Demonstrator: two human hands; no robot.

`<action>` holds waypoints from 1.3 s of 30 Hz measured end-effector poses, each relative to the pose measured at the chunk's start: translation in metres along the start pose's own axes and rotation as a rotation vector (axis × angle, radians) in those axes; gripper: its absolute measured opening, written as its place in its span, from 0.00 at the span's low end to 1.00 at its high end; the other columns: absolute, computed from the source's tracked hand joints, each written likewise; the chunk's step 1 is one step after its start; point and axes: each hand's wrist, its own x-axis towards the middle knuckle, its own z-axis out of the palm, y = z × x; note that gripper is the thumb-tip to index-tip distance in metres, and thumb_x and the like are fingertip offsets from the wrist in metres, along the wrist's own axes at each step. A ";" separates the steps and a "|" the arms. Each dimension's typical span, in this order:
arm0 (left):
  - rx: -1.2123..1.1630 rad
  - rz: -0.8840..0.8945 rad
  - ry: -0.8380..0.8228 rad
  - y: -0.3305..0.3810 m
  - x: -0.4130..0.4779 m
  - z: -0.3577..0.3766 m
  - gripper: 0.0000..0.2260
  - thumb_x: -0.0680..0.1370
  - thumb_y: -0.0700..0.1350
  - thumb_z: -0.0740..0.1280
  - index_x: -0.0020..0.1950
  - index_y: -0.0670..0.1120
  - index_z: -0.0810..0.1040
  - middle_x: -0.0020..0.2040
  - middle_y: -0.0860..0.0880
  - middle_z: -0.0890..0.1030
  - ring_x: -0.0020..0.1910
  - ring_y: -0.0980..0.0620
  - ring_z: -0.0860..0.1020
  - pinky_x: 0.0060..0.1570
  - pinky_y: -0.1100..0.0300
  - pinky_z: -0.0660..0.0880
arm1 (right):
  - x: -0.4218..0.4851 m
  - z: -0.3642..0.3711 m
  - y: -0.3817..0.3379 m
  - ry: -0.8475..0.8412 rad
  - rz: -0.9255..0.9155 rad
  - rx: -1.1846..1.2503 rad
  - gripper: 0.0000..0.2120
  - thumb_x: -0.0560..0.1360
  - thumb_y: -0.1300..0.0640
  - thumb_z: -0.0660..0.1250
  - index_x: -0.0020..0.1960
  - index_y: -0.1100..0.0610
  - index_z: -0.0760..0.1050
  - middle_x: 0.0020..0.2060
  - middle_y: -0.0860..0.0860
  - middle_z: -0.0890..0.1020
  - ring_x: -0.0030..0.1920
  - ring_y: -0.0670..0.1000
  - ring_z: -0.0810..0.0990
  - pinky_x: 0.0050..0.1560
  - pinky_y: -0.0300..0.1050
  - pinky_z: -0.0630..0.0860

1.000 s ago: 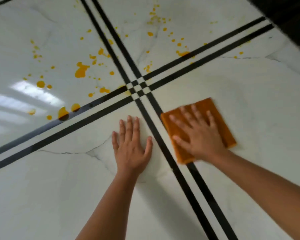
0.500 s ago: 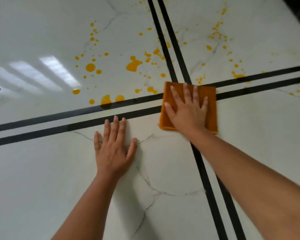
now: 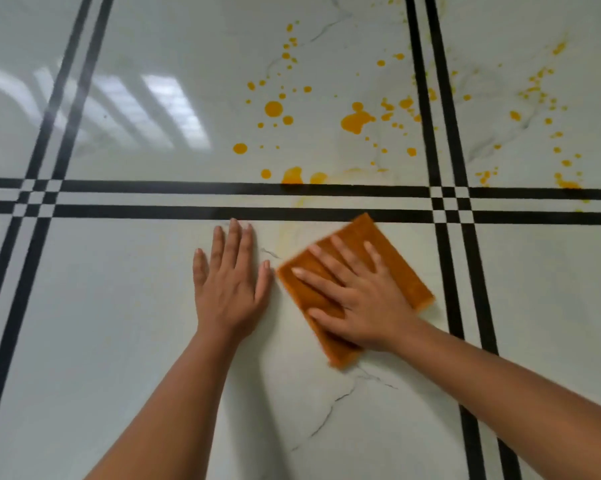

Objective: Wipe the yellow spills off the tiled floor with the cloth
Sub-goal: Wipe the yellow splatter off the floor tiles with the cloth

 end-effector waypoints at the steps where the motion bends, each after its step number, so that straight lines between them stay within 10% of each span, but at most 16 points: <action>1: 0.004 0.004 -0.003 -0.006 -0.004 0.000 0.31 0.75 0.61 0.38 0.76 0.51 0.41 0.76 0.52 0.41 0.74 0.54 0.38 0.71 0.51 0.37 | -0.005 -0.002 0.011 0.004 -0.021 -0.013 0.29 0.76 0.32 0.41 0.75 0.38 0.49 0.76 0.48 0.54 0.75 0.55 0.52 0.70 0.60 0.45; 6: 0.009 -0.018 0.023 -0.012 -0.010 0.004 0.30 0.77 0.59 0.42 0.76 0.50 0.42 0.77 0.52 0.41 0.75 0.53 0.39 0.71 0.51 0.37 | 0.078 -0.019 0.024 0.023 0.444 0.049 0.29 0.76 0.33 0.45 0.75 0.36 0.44 0.77 0.46 0.44 0.76 0.53 0.40 0.71 0.62 0.40; 11: 0.001 -0.069 0.005 -0.015 -0.025 0.000 0.32 0.74 0.62 0.38 0.76 0.51 0.40 0.75 0.53 0.39 0.74 0.53 0.37 0.71 0.51 0.37 | 0.018 0.003 -0.027 0.023 -0.058 -0.003 0.29 0.74 0.34 0.46 0.74 0.38 0.51 0.76 0.49 0.55 0.76 0.55 0.50 0.70 0.62 0.43; 16: 0.007 -0.073 -0.015 -0.016 -0.038 0.001 0.31 0.75 0.61 0.38 0.75 0.51 0.39 0.74 0.54 0.37 0.74 0.54 0.35 0.72 0.51 0.35 | 0.077 -0.018 0.011 -0.019 0.337 0.026 0.30 0.75 0.32 0.43 0.74 0.36 0.41 0.77 0.45 0.42 0.76 0.53 0.39 0.71 0.62 0.38; 21: 0.019 -0.149 0.021 -0.035 -0.044 -0.005 0.32 0.74 0.61 0.38 0.76 0.50 0.43 0.76 0.54 0.41 0.74 0.55 0.37 0.71 0.52 0.37 | 0.061 -0.002 -0.050 -0.020 -0.092 -0.005 0.29 0.75 0.34 0.43 0.75 0.37 0.46 0.77 0.47 0.46 0.76 0.54 0.41 0.70 0.64 0.39; 26: 0.009 -0.170 0.006 -0.052 -0.048 -0.008 0.32 0.73 0.61 0.37 0.76 0.51 0.41 0.76 0.53 0.40 0.74 0.55 0.36 0.71 0.52 0.35 | 0.124 -0.018 -0.041 -0.031 0.251 0.045 0.28 0.77 0.35 0.45 0.74 0.36 0.42 0.77 0.45 0.42 0.76 0.54 0.37 0.70 0.64 0.37; 31: -0.036 -0.272 0.044 -0.063 -0.052 -0.008 0.32 0.73 0.60 0.37 0.76 0.50 0.40 0.76 0.53 0.39 0.73 0.56 0.36 0.71 0.51 0.37 | 0.077 0.006 -0.087 0.080 -0.178 0.017 0.27 0.74 0.36 0.49 0.72 0.38 0.59 0.75 0.49 0.61 0.75 0.56 0.56 0.69 0.62 0.46; 39: -0.017 -0.260 0.099 -0.067 -0.055 -0.004 0.33 0.73 0.61 0.38 0.76 0.47 0.42 0.76 0.51 0.41 0.73 0.55 0.37 0.70 0.51 0.36 | 0.156 -0.008 -0.109 0.047 0.003 -0.010 0.27 0.76 0.36 0.45 0.75 0.37 0.48 0.77 0.47 0.48 0.76 0.55 0.43 0.71 0.64 0.41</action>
